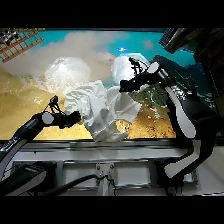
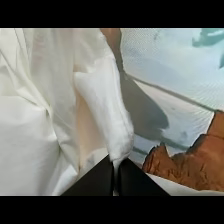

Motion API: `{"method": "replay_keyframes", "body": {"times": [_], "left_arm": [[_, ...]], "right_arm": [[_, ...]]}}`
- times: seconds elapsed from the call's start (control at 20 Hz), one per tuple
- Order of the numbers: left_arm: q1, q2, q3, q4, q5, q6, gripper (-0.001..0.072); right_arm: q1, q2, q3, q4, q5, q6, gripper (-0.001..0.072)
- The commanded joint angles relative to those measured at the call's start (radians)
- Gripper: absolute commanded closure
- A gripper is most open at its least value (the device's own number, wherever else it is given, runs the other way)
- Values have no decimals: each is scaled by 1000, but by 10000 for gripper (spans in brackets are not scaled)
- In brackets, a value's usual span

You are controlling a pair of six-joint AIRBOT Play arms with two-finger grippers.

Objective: Fold the clothes and pants, and hang the long-sleeved shirts on hangers.

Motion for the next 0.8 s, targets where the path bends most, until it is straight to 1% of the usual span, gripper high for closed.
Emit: {"method": "replay_keyframes", "body": {"times": [0.0,0.15,0.25,0.4,0.55,0.6,0.75], "left_arm": [[14,-16,22,-70,74,41,703],[89,85,122,-64,77,131,705],[177,167,256,-41,78,190,707],[292,242,527,-32,77,299,707],[325,239,814,-31,77,399,708],[332,227,909,-22,84,414,708],[373,164,1164,-10,85,413,709]], "right_arm": [[-3,9,1,6,0,-2,686],[-18,73,2,38,-42,-3,687],[-42,148,12,34,-64,-3,687],[-75,293,49,17,-64,-2,686],[-76,441,134,16,-59,-2,686],[-73,488,170,14,-51,-2,686],[-72,615,257,14,-51,2,686]]}}
